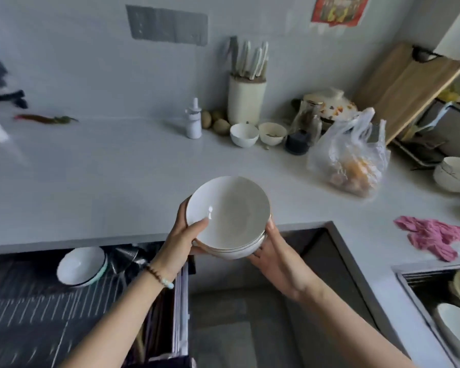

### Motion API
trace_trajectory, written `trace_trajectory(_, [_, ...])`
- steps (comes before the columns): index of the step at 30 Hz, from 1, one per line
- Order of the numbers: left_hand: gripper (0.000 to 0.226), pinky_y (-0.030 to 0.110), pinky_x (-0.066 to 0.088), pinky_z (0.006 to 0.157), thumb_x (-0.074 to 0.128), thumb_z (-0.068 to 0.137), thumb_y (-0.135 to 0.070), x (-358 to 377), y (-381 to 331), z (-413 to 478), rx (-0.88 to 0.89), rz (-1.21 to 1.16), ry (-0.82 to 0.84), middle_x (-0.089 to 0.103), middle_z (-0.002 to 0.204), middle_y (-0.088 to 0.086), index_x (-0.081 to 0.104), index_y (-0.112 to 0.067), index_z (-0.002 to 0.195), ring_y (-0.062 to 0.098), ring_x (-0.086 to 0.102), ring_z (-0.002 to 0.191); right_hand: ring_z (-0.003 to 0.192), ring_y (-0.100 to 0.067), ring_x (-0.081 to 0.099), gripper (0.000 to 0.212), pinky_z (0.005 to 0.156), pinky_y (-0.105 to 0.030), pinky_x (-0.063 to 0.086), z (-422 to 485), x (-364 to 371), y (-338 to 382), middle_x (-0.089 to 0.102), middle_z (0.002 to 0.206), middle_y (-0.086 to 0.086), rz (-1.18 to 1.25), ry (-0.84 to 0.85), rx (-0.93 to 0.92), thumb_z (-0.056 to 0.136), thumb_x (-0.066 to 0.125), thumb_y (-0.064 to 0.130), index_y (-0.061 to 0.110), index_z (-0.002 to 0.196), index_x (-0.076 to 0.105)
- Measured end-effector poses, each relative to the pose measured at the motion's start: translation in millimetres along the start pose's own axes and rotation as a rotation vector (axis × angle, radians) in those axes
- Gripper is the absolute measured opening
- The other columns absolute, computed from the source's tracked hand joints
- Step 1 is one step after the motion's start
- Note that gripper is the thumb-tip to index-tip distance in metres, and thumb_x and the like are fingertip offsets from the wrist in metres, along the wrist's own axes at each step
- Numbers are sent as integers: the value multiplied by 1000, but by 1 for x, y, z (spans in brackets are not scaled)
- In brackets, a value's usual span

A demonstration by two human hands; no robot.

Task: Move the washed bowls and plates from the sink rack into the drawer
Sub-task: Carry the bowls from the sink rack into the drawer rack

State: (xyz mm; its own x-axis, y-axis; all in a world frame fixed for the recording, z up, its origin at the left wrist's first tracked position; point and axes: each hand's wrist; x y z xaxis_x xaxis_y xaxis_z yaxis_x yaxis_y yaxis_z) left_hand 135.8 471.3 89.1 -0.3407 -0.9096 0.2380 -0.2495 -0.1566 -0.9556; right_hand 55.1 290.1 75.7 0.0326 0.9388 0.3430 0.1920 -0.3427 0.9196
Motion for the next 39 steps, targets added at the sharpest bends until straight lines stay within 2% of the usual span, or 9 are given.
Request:
trace_trajectory(4, [39,29,56,59,55,92,-25,-137,-19,-58,-3,44,-148,57,118,-11,41,-38,126,12,59,103,134,-21,51,79,108,-29,44,29,128,-60,54,144,-7,71,112,182,87,53,64,26,152,29])
trace_trajectory(8, [32,37,58,63,53,92,-34,-258,-38,-111,-30,114,-310,50,119,-11,38,-42,118,11,54,104,128,-28,55,55,113,-42,38,51,252,-108,65,130,-11,165,167,298,93,39,53,23,137,50])
trace_trajectory(13, [28,52,55,78,46,95,-31,-371,-36,-154,-126,80,-451,43,130,-3,36,-33,121,21,50,112,126,-32,56,59,112,-46,39,78,352,-154,66,127,-15,39,226,378,92,45,59,20,136,51])
trace_trajectory(22, [31,33,59,52,41,98,-30,-478,-6,-171,-452,51,-566,48,129,7,43,-26,129,23,57,95,113,-23,67,66,103,-40,48,132,414,-226,69,124,-5,-169,303,452,76,63,57,32,135,51])
trace_trajectory(27, [11,39,58,58,38,99,-28,-522,3,-148,-512,152,-511,48,109,-3,46,-35,92,18,57,89,107,-18,69,37,95,-34,50,165,433,-243,71,119,0,-244,303,481,92,53,49,37,127,57])
trace_trajectory(29, [8,36,57,53,39,99,-26,-540,9,-137,-529,188,-492,49,107,-5,44,-29,104,16,57,84,101,-14,70,31,91,-31,52,179,440,-252,73,115,2,-258,266,493,95,49,43,36,124,60])
trace_trajectory(33, [36,39,59,54,40,99,-27,-581,25,-118,-574,287,-410,49,130,6,37,-16,133,26,59,97,96,-14,70,24,90,-31,54,198,455,-274,73,110,2,-283,182,498,98,50,36,34,119,63])
trace_trajectory(37, [34,33,59,53,41,99,-28,-621,37,-104,-573,346,-330,49,125,3,35,-22,131,18,59,92,105,-20,70,31,79,-25,57,207,474,-298,72,116,0,-282,82,475,95,56,33,31,126,60])
trace_trajectory(39, [15,33,59,54,42,98,-28,-642,42,-99,-552,363,-274,53,113,-1,42,-27,113,15,60,84,107,-22,69,34,78,-25,57,211,487,-313,72,117,-1,-267,38,464,95,56,34,31,128,59])
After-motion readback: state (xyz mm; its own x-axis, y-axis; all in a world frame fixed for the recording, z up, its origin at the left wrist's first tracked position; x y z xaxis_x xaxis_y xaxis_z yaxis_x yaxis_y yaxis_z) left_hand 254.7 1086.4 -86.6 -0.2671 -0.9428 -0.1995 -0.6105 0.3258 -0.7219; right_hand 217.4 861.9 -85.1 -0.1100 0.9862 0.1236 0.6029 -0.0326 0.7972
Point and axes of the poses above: each hand's wrist, its own z-axis towards the middle knuckle, its own x-axis out of the palm, y = z × x
